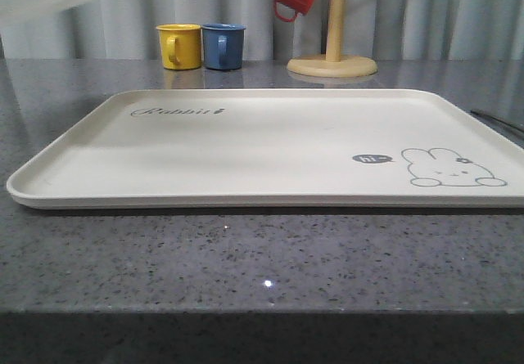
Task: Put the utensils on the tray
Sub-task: 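Carry the plate over the tray and lower it onto the tray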
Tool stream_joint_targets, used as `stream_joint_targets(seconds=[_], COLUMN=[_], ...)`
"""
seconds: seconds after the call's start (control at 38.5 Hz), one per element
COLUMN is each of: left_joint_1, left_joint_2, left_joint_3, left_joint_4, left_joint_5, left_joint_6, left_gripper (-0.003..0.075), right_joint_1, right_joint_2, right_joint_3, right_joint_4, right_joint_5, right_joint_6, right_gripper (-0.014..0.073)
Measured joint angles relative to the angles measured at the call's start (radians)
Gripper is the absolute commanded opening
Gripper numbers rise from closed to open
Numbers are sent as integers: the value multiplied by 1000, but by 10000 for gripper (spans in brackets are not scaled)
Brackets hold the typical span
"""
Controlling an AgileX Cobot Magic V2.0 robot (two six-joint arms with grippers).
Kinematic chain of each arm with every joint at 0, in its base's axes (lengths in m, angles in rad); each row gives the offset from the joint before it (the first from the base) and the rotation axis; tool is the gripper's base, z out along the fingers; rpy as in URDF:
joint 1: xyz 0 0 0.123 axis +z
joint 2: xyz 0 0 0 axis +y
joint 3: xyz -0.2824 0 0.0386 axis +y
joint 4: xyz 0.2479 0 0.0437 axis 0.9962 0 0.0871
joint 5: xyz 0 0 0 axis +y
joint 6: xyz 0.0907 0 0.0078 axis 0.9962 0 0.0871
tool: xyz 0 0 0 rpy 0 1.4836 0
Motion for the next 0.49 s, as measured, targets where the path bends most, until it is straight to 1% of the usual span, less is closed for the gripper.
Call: stream_joint_targets(seconds=[0.1,0.21,0.31,0.49], left_joint_1=[-92,-145,-171,-173], left_joint_2=[68,123,166,212], left_joint_3=[-19,-26,-28,-28], left_joint_4=[-4,-16,-43,-77], left_joint_5=[2,3,9,13], left_joint_6=[-6,-6,-8,-10], left_gripper=[-18,-18,-18,-18], right_joint_1=[0,0,0,0], right_joint_2=[0,0,0,0], right_joint_3=[0,0,0,0], right_joint_4=[0,0,0,0], right_joint_5=[0,0,0,0], right_joint_6=[0,0,0,0], right_gripper=[581,581,581,581])
